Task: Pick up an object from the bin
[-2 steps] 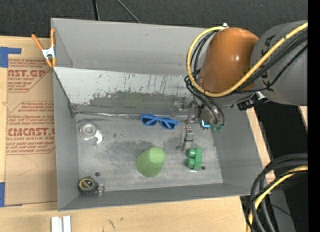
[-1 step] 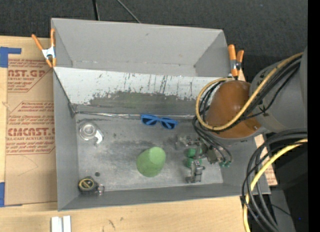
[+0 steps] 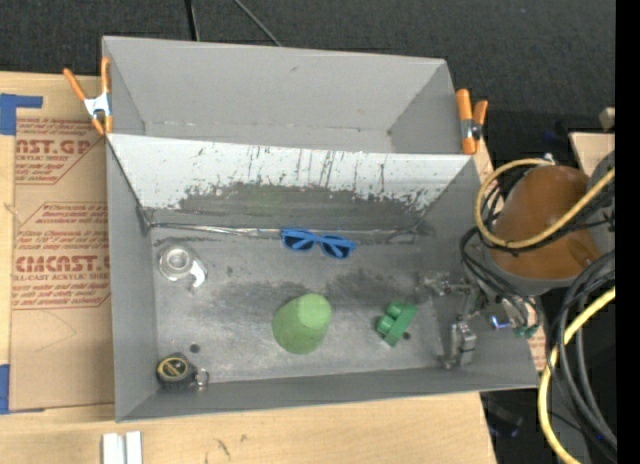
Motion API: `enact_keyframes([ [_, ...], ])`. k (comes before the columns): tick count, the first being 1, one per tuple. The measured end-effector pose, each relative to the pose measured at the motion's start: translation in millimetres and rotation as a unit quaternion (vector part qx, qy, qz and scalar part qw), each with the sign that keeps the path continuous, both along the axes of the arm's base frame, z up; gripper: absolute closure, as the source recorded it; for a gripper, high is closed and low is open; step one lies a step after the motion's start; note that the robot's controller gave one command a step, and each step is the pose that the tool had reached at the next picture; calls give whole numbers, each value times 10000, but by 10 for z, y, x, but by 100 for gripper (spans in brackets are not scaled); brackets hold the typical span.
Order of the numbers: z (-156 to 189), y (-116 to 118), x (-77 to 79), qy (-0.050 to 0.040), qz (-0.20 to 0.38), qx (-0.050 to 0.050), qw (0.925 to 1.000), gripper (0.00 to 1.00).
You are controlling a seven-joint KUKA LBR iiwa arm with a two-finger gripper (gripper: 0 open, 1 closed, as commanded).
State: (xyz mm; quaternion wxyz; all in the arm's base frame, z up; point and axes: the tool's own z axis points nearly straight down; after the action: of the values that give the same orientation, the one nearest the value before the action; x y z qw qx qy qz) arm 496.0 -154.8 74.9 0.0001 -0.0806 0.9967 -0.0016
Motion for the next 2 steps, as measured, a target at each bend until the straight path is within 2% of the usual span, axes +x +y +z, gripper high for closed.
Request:
enact_keyframes([
  [1,-50,198,626,-21,735,19,9973,0],
  [2,-46,649,-40,-21,923,27,9957,0],
])
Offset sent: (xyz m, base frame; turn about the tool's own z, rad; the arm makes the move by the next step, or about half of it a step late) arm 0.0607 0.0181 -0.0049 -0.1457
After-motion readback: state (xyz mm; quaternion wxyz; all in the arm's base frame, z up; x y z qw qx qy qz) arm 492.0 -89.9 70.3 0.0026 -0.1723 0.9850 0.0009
